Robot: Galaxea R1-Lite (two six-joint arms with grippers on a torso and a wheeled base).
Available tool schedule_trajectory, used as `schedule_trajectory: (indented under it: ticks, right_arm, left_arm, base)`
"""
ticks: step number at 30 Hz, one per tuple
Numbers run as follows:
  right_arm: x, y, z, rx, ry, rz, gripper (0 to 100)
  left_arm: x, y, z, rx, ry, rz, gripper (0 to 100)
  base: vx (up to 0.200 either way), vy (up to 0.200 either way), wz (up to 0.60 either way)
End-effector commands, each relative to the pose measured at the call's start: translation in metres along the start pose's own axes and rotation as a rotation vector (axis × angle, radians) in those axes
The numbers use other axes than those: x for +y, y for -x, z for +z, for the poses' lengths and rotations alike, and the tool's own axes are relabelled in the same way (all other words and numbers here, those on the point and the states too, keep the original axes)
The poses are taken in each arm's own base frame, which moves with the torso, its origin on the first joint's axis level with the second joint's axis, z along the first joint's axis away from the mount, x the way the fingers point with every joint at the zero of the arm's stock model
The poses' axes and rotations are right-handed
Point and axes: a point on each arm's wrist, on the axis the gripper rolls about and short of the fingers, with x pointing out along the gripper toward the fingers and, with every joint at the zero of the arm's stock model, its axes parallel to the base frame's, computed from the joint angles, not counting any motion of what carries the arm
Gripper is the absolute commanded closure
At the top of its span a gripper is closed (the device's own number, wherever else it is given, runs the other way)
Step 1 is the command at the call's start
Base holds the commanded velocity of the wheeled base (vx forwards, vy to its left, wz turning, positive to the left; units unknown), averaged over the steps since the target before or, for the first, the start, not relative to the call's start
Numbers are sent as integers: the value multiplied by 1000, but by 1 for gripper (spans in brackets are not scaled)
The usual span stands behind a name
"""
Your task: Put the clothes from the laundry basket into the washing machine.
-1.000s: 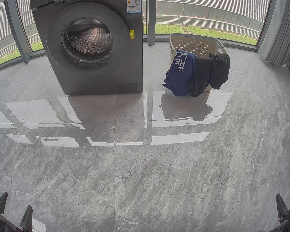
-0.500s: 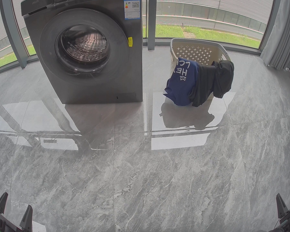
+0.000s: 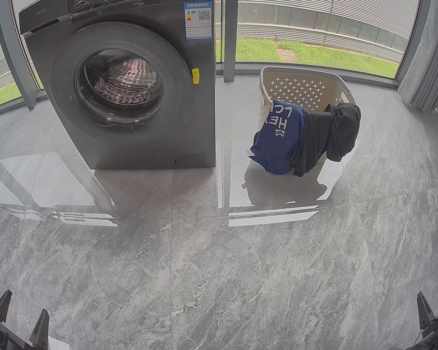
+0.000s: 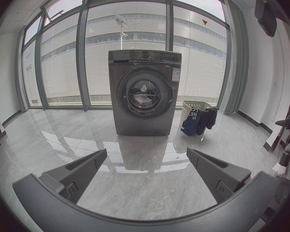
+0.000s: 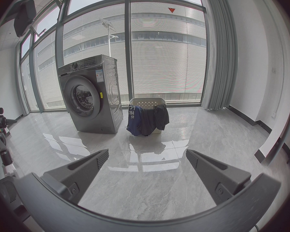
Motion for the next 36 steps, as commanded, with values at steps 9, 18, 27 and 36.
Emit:
schedule_trajectory:
  ticks: [9,18,27,36]
  right_arm:
    - [0,-1,-5,7,0,2,0]
    - [0,-1,-5,7,0,2,0]
    - [0,-1,-5,7,0,3,0]
    - [0,-1,-5,7,0,3,0]
  left_arm:
    - [0,0,-5,-1,0,1,0]
    - [0,0,-5,-1,0,2,0]
    - [0,0,-5,-1,0,-1,0]
    - [0,0,-5,-1,2,1,0]
  base:
    - [0,-178,0]
    - [0,-200,0]
    - [0,-156,0]
    - [0,0,0]
